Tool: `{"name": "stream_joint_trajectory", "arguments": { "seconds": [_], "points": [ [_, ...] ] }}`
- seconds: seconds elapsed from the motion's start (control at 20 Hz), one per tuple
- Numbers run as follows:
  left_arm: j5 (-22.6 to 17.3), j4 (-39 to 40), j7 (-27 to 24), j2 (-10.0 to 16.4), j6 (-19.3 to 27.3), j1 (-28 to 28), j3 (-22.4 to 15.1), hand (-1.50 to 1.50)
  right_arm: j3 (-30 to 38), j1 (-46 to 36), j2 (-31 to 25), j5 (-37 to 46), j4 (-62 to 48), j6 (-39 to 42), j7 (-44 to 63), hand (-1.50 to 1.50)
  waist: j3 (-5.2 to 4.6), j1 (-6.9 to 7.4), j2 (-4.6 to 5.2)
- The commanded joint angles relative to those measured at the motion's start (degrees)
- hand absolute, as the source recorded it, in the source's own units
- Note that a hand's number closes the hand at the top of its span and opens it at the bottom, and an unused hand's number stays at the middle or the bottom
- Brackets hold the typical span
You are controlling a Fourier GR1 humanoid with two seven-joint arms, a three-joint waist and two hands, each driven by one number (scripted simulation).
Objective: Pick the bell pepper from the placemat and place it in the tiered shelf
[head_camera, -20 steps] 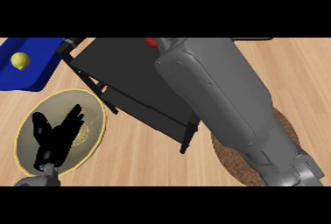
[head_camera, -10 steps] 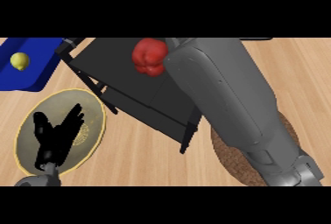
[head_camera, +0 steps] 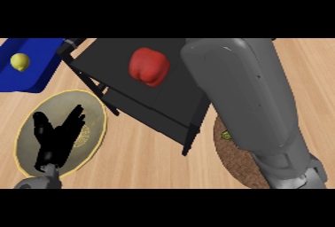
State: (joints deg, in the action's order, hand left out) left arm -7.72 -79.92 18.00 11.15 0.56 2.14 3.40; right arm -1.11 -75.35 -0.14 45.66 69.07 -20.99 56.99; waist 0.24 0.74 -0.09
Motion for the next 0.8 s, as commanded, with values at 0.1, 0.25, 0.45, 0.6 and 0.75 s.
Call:
{"name": "stream_joint_trajectory", "arguments": {
  "seconds": [0.1, 0.25, 0.45, 0.6, 0.75],
  "points": [
    [0.1, 2.0, 0.6, 0.1, 0.1, 1.5, 0.6, 0.00, 2.7, -0.5, 0.1, 2.7, 1.4, -11.3, 3.8, -1.50, -0.29, -0.30, 0.13],
    [-1.5, 2.4, -1.0, 1.1, -2.3, -0.4, 2.0, 0.00, 3.8, 5.0, -2.6, 6.0, 8.3, -7.6, 4.2, -1.50, -0.26, -1.25, -0.16],
    [-0.7, 1.2, -0.5, -0.2, -0.3, -0.9, 1.5, 0.00, 6.6, 7.9, -4.6, 11.0, 14.6, -7.8, 8.0, -1.50, -0.24, -1.77, -0.32],
    [-0.9, 1.2, 0.4, 0.7, -0.6, -0.7, 2.1, 0.00, 11.7, 7.9, -7.9, 11.3, 20.3, -4.5, 10.6, -1.50, -0.21, -2.61, -0.62],
    [0.0, 2.5, 0.6, 0.2, 0.4, 0.3, 1.9, 0.00, 14.6, 11.2, -9.0, 8.4, 28.7, 0.6, 12.3, -1.50, -0.20, -2.94, -0.63]
  ]
}}
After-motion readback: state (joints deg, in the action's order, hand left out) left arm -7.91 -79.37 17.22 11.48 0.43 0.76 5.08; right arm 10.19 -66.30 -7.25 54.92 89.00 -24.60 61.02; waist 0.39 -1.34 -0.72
